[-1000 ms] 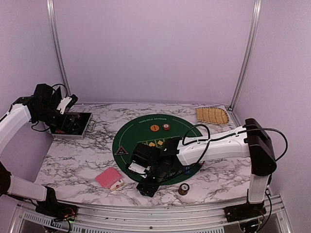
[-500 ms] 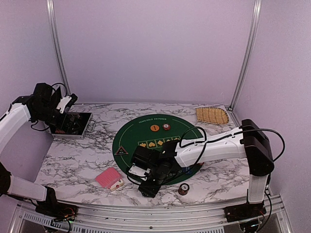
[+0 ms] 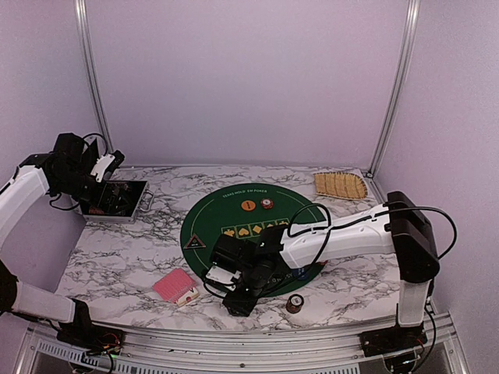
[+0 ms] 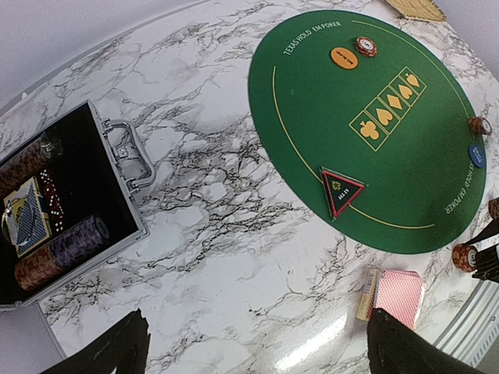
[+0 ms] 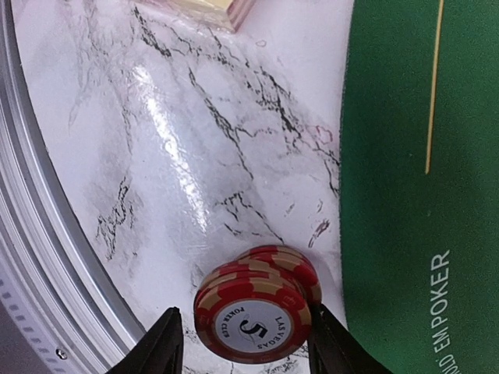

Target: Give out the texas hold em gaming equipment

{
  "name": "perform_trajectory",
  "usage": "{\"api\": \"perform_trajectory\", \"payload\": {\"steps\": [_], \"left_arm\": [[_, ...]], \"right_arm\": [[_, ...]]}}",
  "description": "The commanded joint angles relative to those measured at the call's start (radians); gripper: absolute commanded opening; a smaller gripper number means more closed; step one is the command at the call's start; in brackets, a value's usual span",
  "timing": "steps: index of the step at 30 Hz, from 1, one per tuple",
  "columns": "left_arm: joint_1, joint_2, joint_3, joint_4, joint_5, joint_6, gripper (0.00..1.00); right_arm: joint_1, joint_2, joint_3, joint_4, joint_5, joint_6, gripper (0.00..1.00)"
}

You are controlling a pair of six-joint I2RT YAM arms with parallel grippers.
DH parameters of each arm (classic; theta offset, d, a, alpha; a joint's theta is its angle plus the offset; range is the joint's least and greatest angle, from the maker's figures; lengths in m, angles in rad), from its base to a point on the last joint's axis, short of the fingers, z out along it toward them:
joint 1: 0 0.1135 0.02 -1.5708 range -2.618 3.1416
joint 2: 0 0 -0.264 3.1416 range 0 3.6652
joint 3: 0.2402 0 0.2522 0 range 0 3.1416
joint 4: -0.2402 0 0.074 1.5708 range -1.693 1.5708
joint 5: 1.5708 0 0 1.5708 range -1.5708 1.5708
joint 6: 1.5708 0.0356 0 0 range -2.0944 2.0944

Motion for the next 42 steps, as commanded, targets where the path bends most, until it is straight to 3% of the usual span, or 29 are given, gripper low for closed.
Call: {"api": "perform_trajectory", "payload": {"steps": [1, 4, 9, 18, 20, 33, 42], "left_arm": [[0.005, -0.017, 0.033, -0.028, 0.006, -0.005, 0.99], [0.005, -0.017, 0.035, -0.028, 0.006, -0.003, 0.99], [0.004, -0.015, 0.037, -0.028, 0.005, -0.002, 0.99], [0.006, -0.013, 0.036, -0.028, 0.004, 0.000, 0.99], [0.005, -0.013, 0.036, -0.028, 0.006, -0.002, 0.99], [0.004, -0.025, 0.026, -0.029, 0.001, 0.003, 0.99], [0.005, -0.028, 0.016, -0.037, -0.003, 0.012, 0.99]], "right_arm": [[0.004, 0.029, 0.011, -0.008, 0.026, -0.007, 0.54], [0.005, 0.028, 0.019, -0.007, 0.043, -0.007, 0.53], [0.005, 0.022, 0.033, -0.002, 0.050, -0.006, 0.44], [0.005, -0.008, 0.038, 0.005, 0.060, -0.001, 0.13], [0.005, -0.012, 0.041, 0.002, 0.065, 0.003, 0.10], [-0.039, -0.011, 0.195, -0.068, 0.152, 0.000, 0.08], [-0.101, 0.138, 0.399, -0.068, 0.139, -0.026, 0.06]]}}
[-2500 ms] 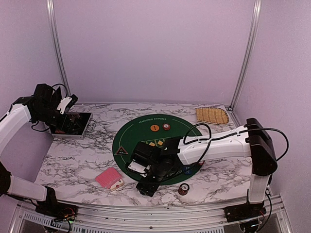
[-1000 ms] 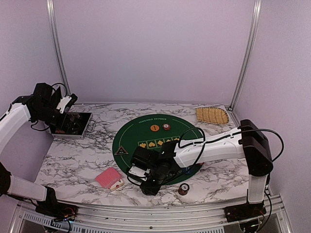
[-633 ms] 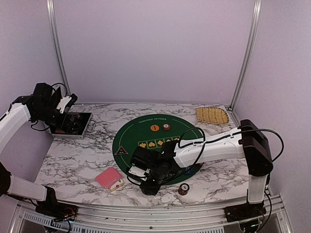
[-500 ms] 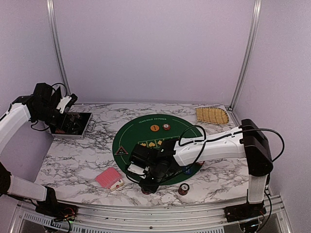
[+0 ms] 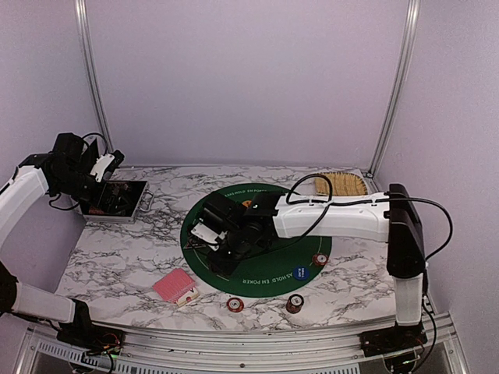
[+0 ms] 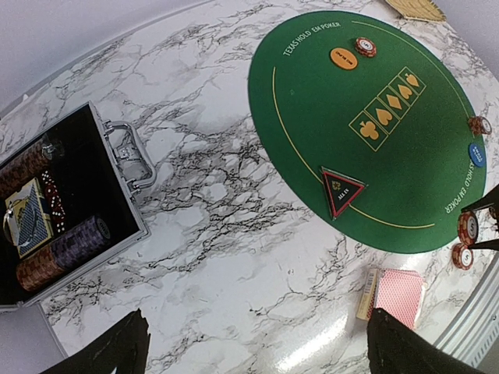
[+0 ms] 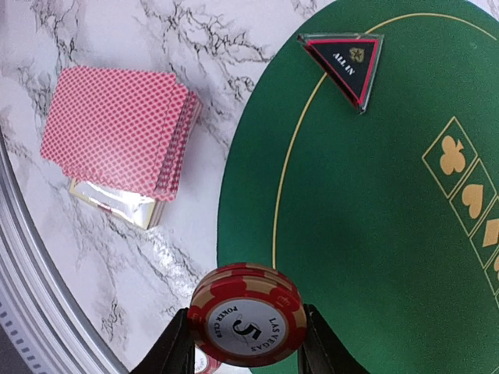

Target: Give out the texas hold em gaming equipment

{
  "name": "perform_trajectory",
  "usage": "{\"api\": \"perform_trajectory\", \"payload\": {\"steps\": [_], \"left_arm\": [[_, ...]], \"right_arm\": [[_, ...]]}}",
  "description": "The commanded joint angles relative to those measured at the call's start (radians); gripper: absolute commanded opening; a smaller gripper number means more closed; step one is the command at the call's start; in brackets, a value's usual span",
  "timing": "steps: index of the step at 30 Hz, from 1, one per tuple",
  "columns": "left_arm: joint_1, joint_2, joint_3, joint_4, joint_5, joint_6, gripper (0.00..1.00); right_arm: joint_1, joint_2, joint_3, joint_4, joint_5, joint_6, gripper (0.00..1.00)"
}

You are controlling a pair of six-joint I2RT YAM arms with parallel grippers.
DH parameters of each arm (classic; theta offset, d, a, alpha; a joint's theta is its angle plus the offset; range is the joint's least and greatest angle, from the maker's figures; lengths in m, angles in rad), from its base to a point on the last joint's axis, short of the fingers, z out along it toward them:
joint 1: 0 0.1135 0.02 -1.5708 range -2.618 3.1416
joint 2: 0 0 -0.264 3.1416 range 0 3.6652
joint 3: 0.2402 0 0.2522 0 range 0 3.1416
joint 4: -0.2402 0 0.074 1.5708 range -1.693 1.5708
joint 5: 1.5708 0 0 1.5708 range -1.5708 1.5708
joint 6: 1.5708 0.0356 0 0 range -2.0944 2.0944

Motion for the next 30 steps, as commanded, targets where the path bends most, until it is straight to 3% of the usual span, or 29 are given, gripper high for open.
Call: {"api": "perform_trajectory", "payload": {"steps": [1, 13, 30], "left_arm": [[0.004, -0.021, 0.017, -0.036, 0.001, 0.009, 0.99], [0.005, -0.012, 0.015, -0.045, 0.011, 0.013, 0.99], [0.006, 0.005, 0.021, -0.045, 0.014, 0.009, 0.99]], "right_arm": [[-0.031, 0.115, 0.150, -0.004, 0.005, -0.018, 0.07], [-0.091, 0.413, 0.501, 0.006, 0.011, -0.008, 0.06], [-0.102, 0.528, 0.531, 0.066, 0.006, 0.017, 0.06]]}}
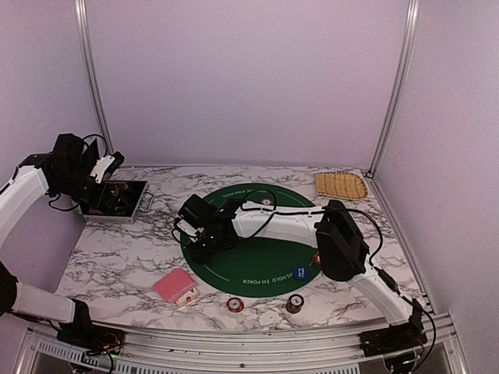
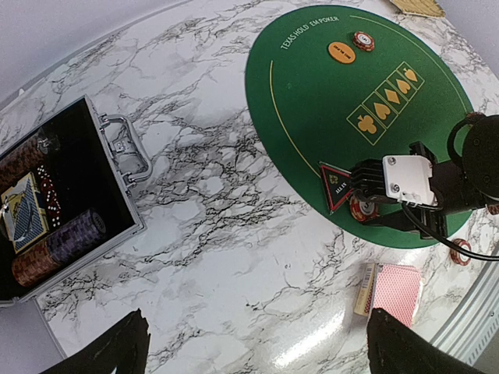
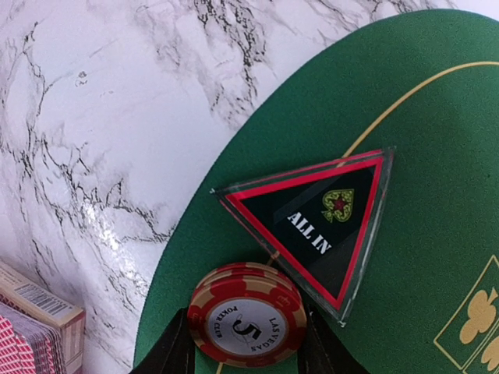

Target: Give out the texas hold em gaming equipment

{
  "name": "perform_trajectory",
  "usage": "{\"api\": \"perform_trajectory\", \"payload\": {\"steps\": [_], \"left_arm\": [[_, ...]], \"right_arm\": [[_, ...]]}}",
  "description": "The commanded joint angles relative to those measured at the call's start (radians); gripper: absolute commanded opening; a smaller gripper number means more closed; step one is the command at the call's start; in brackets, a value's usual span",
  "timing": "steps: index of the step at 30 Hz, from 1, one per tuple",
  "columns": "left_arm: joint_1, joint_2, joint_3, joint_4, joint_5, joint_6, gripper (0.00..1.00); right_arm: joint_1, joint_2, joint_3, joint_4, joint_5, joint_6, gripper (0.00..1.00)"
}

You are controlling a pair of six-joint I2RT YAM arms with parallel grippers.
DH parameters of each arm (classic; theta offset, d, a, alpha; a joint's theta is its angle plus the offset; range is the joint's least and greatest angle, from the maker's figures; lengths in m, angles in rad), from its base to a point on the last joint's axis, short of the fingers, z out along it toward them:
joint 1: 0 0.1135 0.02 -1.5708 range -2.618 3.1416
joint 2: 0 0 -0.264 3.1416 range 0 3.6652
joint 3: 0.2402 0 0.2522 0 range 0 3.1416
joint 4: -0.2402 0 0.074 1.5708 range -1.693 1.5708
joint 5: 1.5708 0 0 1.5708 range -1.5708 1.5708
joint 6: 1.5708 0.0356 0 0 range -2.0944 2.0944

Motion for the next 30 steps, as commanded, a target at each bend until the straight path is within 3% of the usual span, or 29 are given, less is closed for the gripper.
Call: {"api": "perform_trajectory", "payload": {"steps": [1, 20, 30], "left_arm": [[0.006, 0.005, 0.022, -0.024, 0.013, 0.004, 0.99], [0.006, 0.000, 0.014, -0.023, 0.015, 0.012, 0.99], [0.005, -0.004, 0.011, -0.024, 0.020, 0.014, 0.99]], "right_arm": [[-0.005, 0.040, 0.031, 0.023, 0.004, 0.010, 0.06], [-0.015, 0.026, -0.004, 0.034, -0.004, 0.028, 0.05], [-0.016, -0.064, -0.122, 0.065, -0.025, 0.032, 0.06]]}}
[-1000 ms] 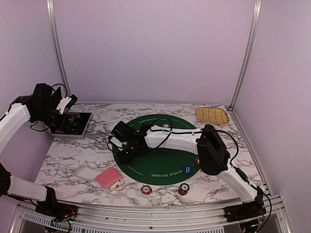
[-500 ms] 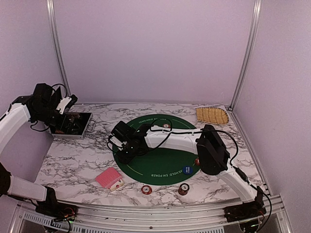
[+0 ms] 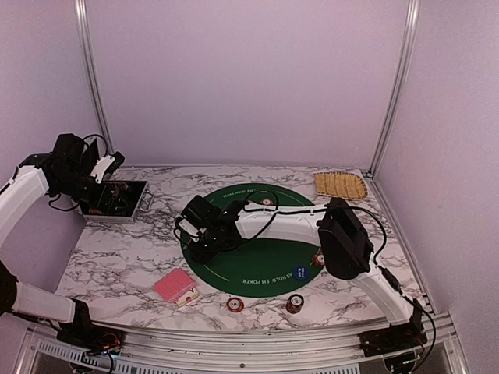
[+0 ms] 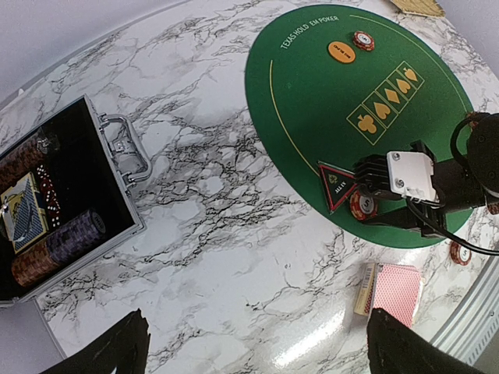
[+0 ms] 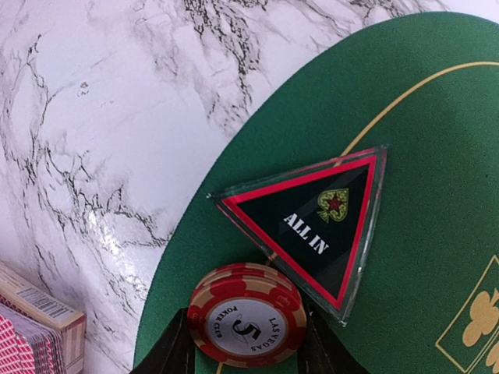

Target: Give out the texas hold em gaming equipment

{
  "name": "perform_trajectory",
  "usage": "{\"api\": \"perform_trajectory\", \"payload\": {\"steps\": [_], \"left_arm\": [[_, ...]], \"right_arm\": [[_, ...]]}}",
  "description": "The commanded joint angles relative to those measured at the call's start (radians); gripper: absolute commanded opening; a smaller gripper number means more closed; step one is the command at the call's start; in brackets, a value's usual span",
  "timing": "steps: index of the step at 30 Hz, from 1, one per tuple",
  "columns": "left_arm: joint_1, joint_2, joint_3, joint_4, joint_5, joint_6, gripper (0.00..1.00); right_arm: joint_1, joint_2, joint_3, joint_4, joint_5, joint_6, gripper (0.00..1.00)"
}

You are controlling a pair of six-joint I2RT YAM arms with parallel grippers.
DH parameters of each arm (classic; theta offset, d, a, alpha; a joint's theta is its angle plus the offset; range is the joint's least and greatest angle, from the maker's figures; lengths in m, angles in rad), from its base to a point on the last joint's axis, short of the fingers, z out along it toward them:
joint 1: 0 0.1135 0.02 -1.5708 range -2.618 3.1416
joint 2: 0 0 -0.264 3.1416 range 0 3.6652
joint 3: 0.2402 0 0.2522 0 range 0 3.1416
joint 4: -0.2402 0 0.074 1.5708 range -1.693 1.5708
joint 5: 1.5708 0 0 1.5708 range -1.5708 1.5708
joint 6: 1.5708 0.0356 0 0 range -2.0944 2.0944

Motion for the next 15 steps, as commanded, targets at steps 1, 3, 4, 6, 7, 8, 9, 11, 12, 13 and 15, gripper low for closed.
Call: {"api": "perform_trajectory", "payload": {"steps": [1, 3, 4, 6, 7, 8, 9, 11, 12, 13, 15], "left_arm": [[0.004, -0.006, 0.012, -0.024, 0.020, 0.011, 0.99], [0.005, -0.009, 0.014, -0.024, 0.018, 0.011, 0.99], [0.005, -0.011, 0.015, -0.024, 0.016, 0.011, 0.99], [0.006, -0.014, 0.015, -0.024, 0.015, 0.014, 0.99], [0.005, -0.016, 0.014, -0.023, 0.015, 0.014, 0.99], [0.005, -0.015, 0.014, -0.024, 0.016, 0.016, 0.99], [0.006, -0.015, 0.014, -0.024, 0.016, 0.016, 0.99], [0.005, -0.013, 0.014, -0.024, 0.019, 0.013, 0.99], [0.006, -0.013, 0.015, -0.024, 0.021, 0.012, 0.99], [0.005, -0.012, 0.015, -0.024, 0.024, 0.012, 0.99], [0.005, -0.014, 0.016, -0.024, 0.024, 0.012, 0.99]], "right_arm": [[-0.010, -0.021, -0.024, -0.033, -0.015, 0.017, 0.07], [-0.009, -0.017, -0.014, -0.041, -0.015, 0.020, 0.07], [-0.007, -0.019, -0.015, -0.044, -0.042, 0.022, 0.07], [0.002, -0.028, -0.021, -0.043, -0.046, 0.019, 0.08], [0.006, -0.031, -0.024, -0.044, -0.048, 0.017, 0.09], [0.010, -0.032, -0.023, -0.046, -0.049, 0.015, 0.09], [0.012, -0.033, -0.023, -0.048, -0.052, 0.014, 0.10], [0.016, -0.031, -0.020, -0.054, -0.057, 0.011, 0.12], [0.017, -0.029, -0.019, -0.057, -0.060, 0.013, 0.13], [0.017, -0.028, -0.019, -0.057, -0.062, 0.014, 0.15], [0.017, -0.027, -0.021, -0.057, -0.061, 0.017, 0.19]]}}
